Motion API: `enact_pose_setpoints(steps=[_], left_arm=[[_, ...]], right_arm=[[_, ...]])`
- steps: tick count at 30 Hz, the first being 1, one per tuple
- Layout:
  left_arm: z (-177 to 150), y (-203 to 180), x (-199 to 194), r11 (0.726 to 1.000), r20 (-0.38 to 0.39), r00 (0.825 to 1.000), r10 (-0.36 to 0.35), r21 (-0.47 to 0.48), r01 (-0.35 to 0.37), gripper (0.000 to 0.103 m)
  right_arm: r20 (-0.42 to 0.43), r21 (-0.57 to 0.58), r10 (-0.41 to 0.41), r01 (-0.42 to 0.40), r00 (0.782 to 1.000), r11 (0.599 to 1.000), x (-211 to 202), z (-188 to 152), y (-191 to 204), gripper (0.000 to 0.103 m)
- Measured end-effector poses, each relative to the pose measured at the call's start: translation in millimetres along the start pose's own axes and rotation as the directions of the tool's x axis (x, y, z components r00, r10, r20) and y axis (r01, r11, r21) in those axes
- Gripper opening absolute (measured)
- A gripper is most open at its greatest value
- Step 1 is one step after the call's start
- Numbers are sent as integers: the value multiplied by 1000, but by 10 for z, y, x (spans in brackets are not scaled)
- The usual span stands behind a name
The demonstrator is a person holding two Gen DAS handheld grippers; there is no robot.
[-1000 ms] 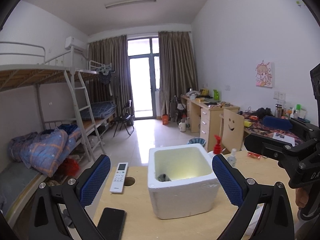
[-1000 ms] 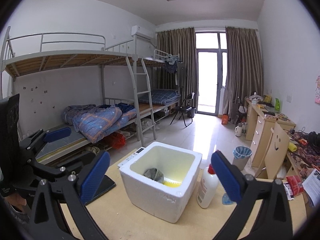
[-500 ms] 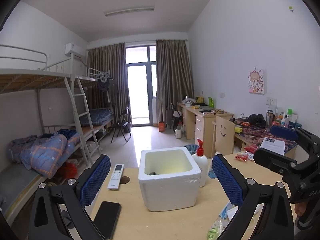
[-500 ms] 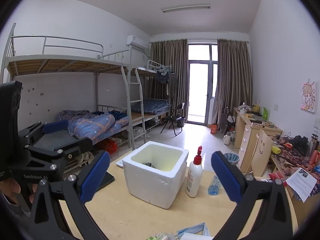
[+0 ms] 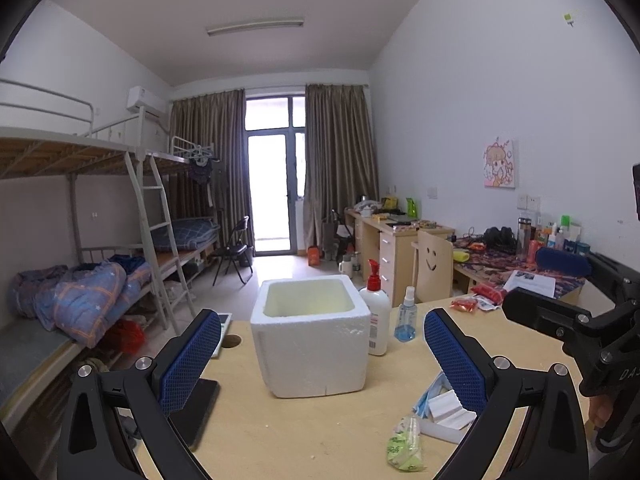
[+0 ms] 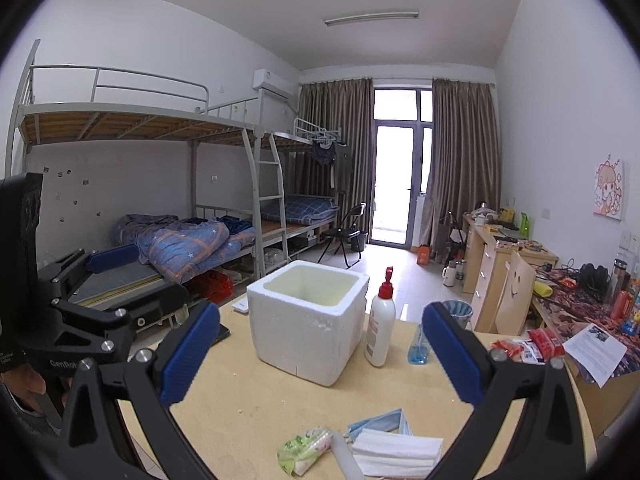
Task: Organize soft objects
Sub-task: 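Move both grippers back toward the green-wrapped packet on the table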
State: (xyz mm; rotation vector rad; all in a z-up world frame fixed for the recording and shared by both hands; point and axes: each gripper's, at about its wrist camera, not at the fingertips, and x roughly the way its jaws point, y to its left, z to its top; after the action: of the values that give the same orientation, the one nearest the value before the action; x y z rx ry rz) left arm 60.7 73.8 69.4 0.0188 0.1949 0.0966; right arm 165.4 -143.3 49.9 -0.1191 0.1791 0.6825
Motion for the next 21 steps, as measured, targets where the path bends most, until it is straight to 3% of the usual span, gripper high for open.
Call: enact_pose_setpoints(steps=[21], left_arm=[[-657,-210,65,1000,24,1000,20,14,-20,102]], right_arm=[[-34,84,-53,55,998,995,-177,-727,-240,102]])
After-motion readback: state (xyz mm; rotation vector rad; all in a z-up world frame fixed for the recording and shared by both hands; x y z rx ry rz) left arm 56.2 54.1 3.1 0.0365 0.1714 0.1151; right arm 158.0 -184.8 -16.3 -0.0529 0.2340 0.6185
